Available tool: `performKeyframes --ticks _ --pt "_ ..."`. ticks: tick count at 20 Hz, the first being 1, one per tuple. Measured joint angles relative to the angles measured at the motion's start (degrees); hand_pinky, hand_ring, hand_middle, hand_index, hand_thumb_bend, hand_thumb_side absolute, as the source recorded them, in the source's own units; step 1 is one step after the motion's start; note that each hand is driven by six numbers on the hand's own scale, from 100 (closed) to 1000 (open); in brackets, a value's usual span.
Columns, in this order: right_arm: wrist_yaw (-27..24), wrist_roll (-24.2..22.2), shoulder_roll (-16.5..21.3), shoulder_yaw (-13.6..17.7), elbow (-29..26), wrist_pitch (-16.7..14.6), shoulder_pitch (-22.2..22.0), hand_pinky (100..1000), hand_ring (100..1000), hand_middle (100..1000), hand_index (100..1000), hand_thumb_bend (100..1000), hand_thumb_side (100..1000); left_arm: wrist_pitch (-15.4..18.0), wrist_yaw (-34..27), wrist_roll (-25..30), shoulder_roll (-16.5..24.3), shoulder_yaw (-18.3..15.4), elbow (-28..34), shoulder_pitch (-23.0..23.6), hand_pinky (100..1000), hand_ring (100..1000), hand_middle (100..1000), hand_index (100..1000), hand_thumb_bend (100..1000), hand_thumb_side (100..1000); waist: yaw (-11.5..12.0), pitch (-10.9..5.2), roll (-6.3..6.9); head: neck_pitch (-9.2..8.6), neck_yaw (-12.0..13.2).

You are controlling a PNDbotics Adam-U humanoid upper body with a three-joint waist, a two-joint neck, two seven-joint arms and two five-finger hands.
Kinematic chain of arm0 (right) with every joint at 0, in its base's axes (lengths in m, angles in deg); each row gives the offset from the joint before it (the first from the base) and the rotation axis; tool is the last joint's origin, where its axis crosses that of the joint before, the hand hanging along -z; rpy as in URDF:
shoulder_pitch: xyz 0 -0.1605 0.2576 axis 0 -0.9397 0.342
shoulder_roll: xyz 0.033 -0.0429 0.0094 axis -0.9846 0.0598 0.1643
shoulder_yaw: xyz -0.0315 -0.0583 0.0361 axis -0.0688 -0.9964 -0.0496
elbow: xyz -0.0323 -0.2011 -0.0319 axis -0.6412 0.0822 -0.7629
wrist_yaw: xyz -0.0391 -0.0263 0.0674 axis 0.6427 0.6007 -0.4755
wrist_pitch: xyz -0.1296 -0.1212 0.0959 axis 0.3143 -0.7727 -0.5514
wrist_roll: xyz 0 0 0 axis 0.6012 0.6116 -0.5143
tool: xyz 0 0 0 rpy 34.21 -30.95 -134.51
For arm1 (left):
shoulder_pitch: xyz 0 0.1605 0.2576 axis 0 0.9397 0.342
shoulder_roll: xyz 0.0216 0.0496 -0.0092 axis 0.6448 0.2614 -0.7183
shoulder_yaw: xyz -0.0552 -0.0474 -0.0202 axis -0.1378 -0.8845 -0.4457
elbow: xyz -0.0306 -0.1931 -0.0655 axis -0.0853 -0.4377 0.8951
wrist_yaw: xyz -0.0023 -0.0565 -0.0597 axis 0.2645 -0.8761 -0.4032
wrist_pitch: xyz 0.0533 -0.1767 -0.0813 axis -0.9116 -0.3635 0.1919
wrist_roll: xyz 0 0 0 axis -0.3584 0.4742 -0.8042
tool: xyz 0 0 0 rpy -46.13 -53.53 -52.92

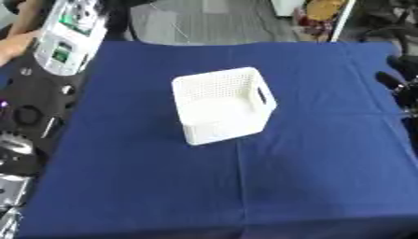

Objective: Pick up objects on the table and place them in the box.

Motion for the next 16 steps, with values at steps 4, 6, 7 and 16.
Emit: performKeyframes --ticks 4,6,7,16 --pt "-0.3 -0.2 -0.3 0.0 0.0 0.1 0.0 970 1000 889 1000 167 589 2.9 4.6 1.4 -2.5 0.9 -4.1 -0.5 100 100 312 402 100 513 -0.1 0.00 -0.20 0.00 0.5" --pt "-0.4 -0.3 -0.3 -0.1 0.0 0.0 0.0 970 1000 889 1000 167 589 4.3 6.7 2.1 -3.4 1.2 -5.9 -0.5 100 100 312 403 100 506 -0.2 0.00 -0.49 0.00 0.7" --pt "-0.4 -0.3 -0.3 -0.1 0.0 0.0 0.0 970 1000 889 1000 167 589 4.9 7.6 2.4 -3.7 1.4 -6.7 -0.5 100 100 312 403 100 504 -0.2 0.00 -0.56 0.00 0.8" --pt "-0.5 -0.6 -0.4 -0.3 0.0 0.1 0.0 971 1000 890 1000 165 590 9.5 14.4 4.0 -6.0 2.2 -12.4 -0.5 100 100 314 407 100 474 -0.1 0.02 -1.02 0.00 1.0"
